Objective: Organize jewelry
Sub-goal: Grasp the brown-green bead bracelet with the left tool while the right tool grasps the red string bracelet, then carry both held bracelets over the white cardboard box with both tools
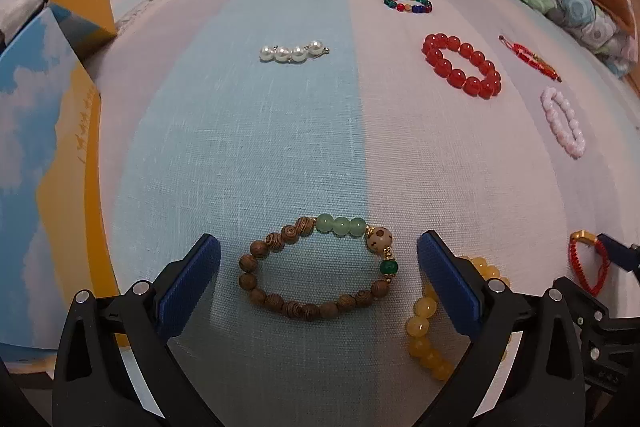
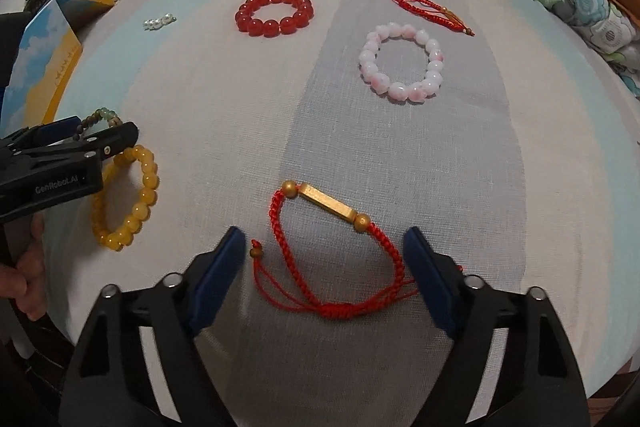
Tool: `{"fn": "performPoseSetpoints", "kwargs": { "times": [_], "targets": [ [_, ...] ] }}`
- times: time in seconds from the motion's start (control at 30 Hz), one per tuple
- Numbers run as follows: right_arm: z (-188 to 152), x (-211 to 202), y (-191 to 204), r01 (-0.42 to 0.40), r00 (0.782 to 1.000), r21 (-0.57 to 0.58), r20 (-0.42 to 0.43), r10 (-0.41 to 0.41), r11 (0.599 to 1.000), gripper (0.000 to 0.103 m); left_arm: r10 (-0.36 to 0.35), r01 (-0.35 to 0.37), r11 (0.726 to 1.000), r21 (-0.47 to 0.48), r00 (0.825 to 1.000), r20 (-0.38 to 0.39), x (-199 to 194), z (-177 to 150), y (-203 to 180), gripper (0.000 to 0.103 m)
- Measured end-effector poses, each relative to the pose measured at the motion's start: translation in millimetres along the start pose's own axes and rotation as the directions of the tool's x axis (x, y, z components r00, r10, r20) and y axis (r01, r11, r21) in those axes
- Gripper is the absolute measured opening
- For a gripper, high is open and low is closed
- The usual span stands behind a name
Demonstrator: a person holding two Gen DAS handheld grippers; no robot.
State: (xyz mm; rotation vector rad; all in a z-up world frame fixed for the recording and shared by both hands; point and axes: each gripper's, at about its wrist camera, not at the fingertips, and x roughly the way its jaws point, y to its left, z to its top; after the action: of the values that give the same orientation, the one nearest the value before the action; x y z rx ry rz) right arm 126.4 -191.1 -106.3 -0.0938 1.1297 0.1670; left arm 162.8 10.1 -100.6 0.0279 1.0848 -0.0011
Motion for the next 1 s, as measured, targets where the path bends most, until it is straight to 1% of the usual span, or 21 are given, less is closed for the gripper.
{"fn": "performPoseSetpoints", "kwargs": {
  "times": [0.03,0.07,0.1,0.17,0.2,0.27,0.3,0.37,0.4,0.47,0.5,0.53,0.57,0.67,0.8,1.0],
  "targets": [
    [0,-1,0,-0.003,1.000,-0.002,-0.001,0.003,1.000,0.066,0.000,0.000,1.000,0.000,1.000,0.000,0,0,0,0.095],
    [0,-2,0,-0.004,1.000,-0.002,0.000,0.004,1.000,0.061,-0.001,0.001,1.000,0.002,1.000,0.001,-1,0,0,0.092],
    [0,-2,-1,-0.006,1.000,-0.002,0.000,0.006,1.000,0.058,-0.004,0.004,1.000,0.005,1.000,0.004,-2,0,-1,0.090],
    [1,-3,-3,-0.007,1.000,-0.004,0.000,0.007,1.000,0.049,-0.008,0.008,1.000,0.015,1.000,0.008,-3,-1,-2,0.083],
    [1,-4,-4,-0.006,1.000,-0.003,0.000,0.006,1.000,0.047,-0.010,0.009,1.000,0.015,1.000,0.010,-4,-2,-3,0.080],
    [1,-5,-6,-0.003,1.000,-0.003,0.001,0.003,1.000,0.038,-0.011,0.011,1.000,0.011,1.000,0.014,-6,-2,-3,0.070],
    [1,-5,-6,-0.004,1.000,-0.002,0.001,0.004,1.000,0.036,-0.015,0.014,1.000,0.005,1.000,0.016,-7,-2,-2,0.068],
    [1,-6,-10,-0.008,1.000,0.008,0.000,0.008,1.000,0.030,-0.020,0.020,1.000,-0.007,1.000,0.018,-8,-2,0,0.057],
    [1,-7,-11,-0.013,1.000,0.015,-0.001,0.013,1.000,0.028,-0.022,0.022,1.000,-0.013,1.000,0.019,-9,-2,1,0.055],
    [1,-8,-13,-0.017,1.000,0.027,0.000,0.017,0.999,0.022,-0.026,0.027,0.999,-0.023,0.999,0.024,-10,-1,2,0.039],
    [1,-8,-15,-0.022,1.000,0.034,0.001,0.022,0.999,0.021,-0.027,0.028,0.999,-0.026,0.999,0.026,-11,-1,3,0.034],
    [1,-9,-16,-0.025,1.000,0.039,0.003,0.025,0.999,0.018,-0.035,0.036,0.999,-0.033,0.999,0.027,-11,-1,4,0.025],
    [1,-10,-16,-0.029,1.000,0.046,0.006,0.029,0.999,0.017,-0.041,0.042,0.998,-0.038,0.999,0.027,-12,-1,4,0.018],
    [2,-13,-19,-0.044,0.999,0.063,0.011,0.043,0.997,0.012,-0.055,0.057,0.997,-0.048,0.998,0.033,-14,-1,5,0.017],
    [3,-18,-21,-0.064,0.998,0.079,0.033,0.061,0.995,0.011,-0.073,0.075,0.996,-0.054,0.996,0.041,-17,-2,5,0.017],
    [6,-25,-25,-0.088,0.995,0.106,0.061,0.082,0.990,0.010,-0.080,0.082,0.996,-0.026,0.995,0.062,-23,-1,-3,0.017]
  ]
}}
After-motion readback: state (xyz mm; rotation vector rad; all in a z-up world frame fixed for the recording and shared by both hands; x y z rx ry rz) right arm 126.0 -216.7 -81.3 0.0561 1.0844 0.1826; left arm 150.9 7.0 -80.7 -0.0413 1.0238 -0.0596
